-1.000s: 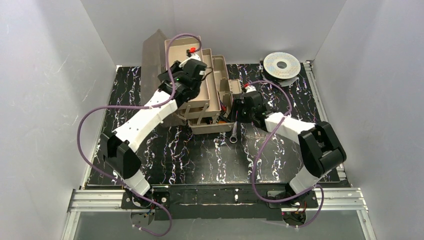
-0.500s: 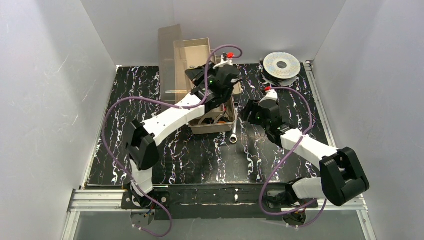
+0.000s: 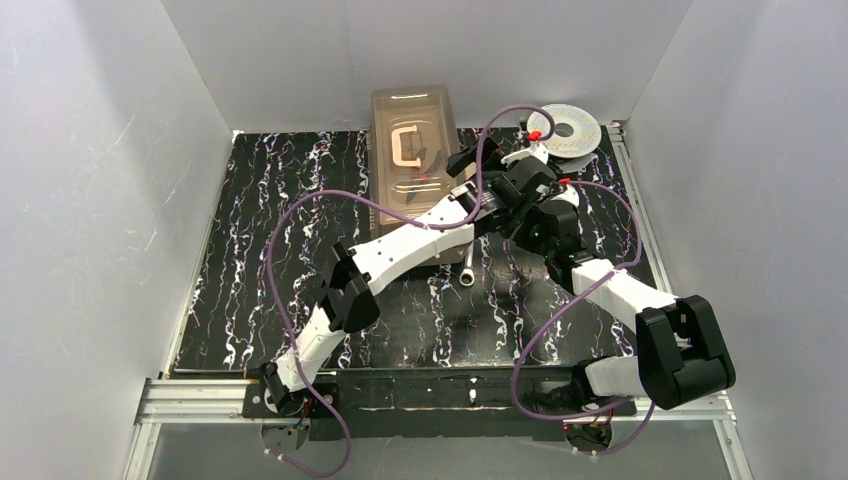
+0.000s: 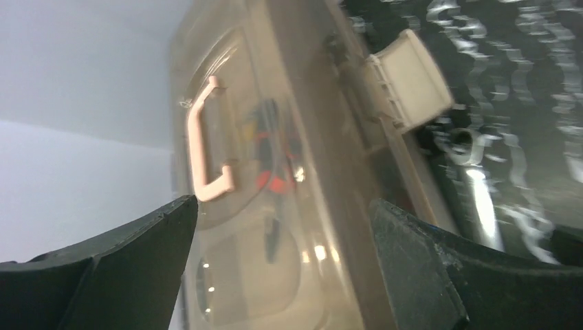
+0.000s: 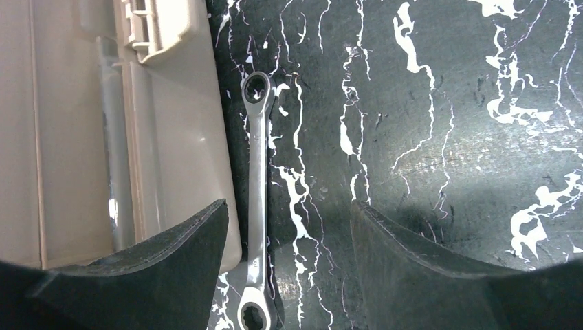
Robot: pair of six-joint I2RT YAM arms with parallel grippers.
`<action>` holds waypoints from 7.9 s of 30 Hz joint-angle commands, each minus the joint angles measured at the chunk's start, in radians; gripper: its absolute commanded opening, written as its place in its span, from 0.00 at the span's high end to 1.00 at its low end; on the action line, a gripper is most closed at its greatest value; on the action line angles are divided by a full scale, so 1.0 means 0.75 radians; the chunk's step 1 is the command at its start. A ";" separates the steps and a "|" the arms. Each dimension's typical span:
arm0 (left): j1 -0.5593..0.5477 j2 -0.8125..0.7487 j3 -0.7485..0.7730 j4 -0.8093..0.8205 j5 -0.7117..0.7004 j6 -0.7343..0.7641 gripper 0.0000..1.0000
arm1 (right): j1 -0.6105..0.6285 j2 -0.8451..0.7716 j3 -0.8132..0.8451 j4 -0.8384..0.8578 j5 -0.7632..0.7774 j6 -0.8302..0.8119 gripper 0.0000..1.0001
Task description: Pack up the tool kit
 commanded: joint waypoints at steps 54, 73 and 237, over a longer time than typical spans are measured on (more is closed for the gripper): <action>1.041 -1.085 -1.083 0.261 1.756 -1.014 0.02 | -0.094 0.277 0.397 -0.189 -0.345 -0.045 0.46; 1.076 -0.558 -0.689 0.330 2.033 -1.018 0.02 | -0.296 1.122 1.088 -0.161 -1.095 0.336 0.99; 1.125 -1.253 -1.239 0.406 1.389 -1.034 0.02 | -0.190 0.164 0.828 -0.527 -0.388 -0.296 0.97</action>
